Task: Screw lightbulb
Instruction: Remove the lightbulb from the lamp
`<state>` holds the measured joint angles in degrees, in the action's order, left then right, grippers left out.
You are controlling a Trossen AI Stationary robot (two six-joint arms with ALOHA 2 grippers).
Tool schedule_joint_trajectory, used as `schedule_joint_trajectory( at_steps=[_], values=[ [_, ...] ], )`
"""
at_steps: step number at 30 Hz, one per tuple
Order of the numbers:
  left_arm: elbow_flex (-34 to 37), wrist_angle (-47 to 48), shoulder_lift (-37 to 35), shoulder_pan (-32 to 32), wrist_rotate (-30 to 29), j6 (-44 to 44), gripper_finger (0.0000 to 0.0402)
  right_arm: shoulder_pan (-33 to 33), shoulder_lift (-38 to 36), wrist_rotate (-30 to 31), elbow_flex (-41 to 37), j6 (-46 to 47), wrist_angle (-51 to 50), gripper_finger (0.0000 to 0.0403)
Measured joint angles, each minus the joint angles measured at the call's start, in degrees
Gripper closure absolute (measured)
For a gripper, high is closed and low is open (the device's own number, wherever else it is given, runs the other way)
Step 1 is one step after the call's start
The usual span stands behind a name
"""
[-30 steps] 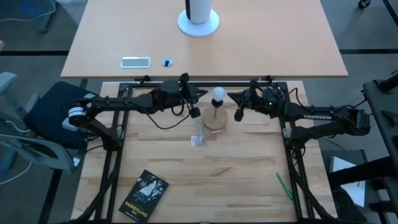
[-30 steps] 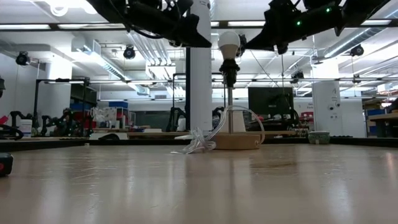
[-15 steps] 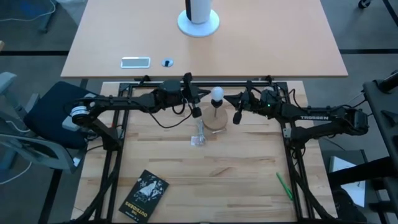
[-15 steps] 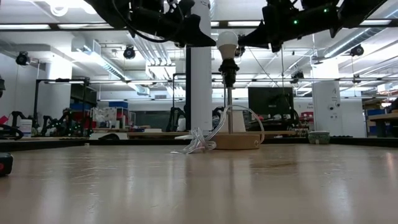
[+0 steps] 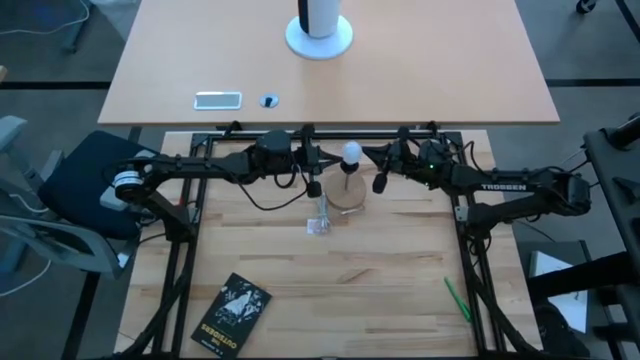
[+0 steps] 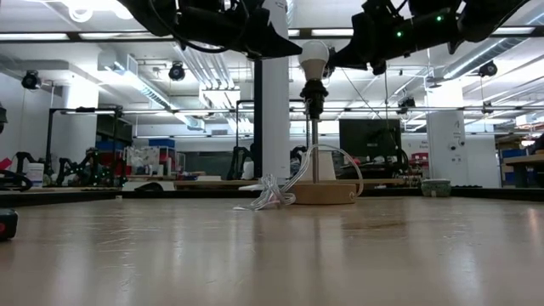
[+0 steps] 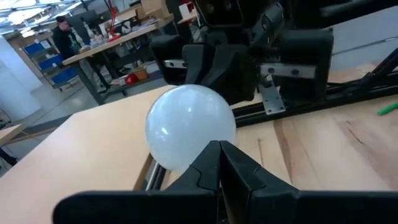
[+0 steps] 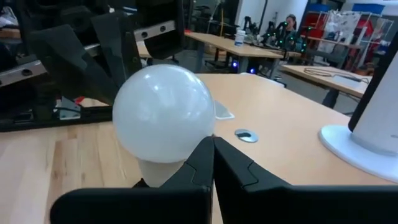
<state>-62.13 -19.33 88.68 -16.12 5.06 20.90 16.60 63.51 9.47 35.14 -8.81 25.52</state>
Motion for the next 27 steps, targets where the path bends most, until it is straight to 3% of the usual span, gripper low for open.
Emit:
schedule_joint_trajectory(
  at_steps=[2, 7, 10, 17, 22, 27],
  values=[
    [0.0, 0.1, -0.1, 0.0, -1.0, -0.3, 0.0401, 0.0, 0.1, 1.0, 0.0, -0.9, 0.0, 0.0403],
    [0.0, 1.4, -1.7, 0.0, -13.8, -1.0, 0.0401, -0.2, -3.8, 0.2, 0.0, -0.4, -5.7, 0.0403],
    [0.0, 1.3, -1.9, -0.2, -17.1, -0.9, 0.0401, -0.5, -6.1, -1.8, 0.0, 0.2, -7.1, 0.0403],
    [0.0, -1.5, 0.8, 0.2, -11.8, 0.7, 0.0401, -1.0, -4.1, -5.8, 0.0, 0.4, -2.4, 0.0403],
    [0.0, -1.0, 0.9, 0.5, -10.8, 1.2, 0.0401, -0.8, -0.9, -4.4, 0.0, 0.4, 0.4, 0.0403],
    [0.0, 0.2, 0.8, 0.7, -4.5, 2.0, 0.0402, -0.6, -0.2, -1.6, 0.0, 0.3, 0.9, 0.0403]
  ],
)
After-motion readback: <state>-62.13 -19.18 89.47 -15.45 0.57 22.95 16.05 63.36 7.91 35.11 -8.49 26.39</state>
